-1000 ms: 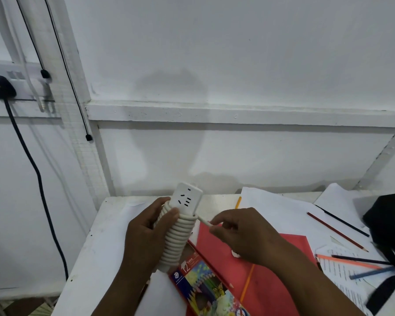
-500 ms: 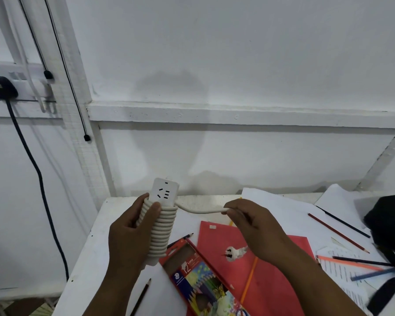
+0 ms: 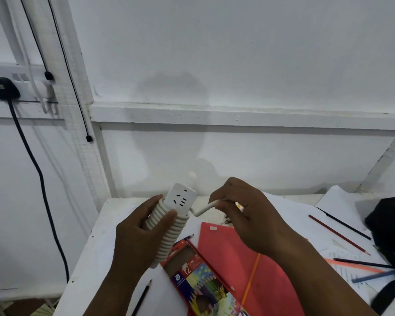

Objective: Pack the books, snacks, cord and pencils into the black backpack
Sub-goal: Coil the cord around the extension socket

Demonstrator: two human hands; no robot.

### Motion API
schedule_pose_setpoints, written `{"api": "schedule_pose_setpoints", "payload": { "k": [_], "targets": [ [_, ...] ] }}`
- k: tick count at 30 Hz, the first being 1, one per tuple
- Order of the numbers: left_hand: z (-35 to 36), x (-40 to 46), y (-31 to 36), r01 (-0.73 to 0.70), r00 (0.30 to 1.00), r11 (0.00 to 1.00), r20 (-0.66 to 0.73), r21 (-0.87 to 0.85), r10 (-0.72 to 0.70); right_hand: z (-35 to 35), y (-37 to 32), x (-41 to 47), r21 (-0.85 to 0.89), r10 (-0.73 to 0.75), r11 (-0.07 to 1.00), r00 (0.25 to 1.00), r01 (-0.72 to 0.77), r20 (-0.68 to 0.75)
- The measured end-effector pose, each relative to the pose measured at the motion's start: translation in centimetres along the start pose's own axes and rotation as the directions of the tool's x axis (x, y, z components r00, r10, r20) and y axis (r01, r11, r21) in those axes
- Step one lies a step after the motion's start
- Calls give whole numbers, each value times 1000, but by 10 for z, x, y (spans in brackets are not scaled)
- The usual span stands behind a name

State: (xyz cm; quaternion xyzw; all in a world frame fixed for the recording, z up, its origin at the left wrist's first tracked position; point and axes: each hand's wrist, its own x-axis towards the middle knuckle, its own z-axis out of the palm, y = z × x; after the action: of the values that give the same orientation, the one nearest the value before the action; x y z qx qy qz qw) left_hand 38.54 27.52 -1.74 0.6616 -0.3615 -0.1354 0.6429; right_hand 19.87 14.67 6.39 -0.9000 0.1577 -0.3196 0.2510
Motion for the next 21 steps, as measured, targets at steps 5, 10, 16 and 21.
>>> {"api": "schedule_pose_setpoints", "payload": {
  "k": [5, 10, 16, 21],
  "targets": [
    [0, -2, 11, -95, 981, 992, 180, 83, 79, 2, -4, 8, 64, 34, 997, 999, -34, -2],
    [2, -6, 15, -145, 950, 987, 288, 75, 118, 8, -4, 13, 103, 119, 988, 992, -115, -32],
    [2, -10, 18, -111, 938, 994, 330, -12, 109, 13, 5, 11, 505, 357, 803, 934, -315, 16],
    [9, -12, 20, -45, 951, 995, 302, -86, 69, 24, 8, 0, 616, 426, 702, 904, -357, 38]
  ]
}}
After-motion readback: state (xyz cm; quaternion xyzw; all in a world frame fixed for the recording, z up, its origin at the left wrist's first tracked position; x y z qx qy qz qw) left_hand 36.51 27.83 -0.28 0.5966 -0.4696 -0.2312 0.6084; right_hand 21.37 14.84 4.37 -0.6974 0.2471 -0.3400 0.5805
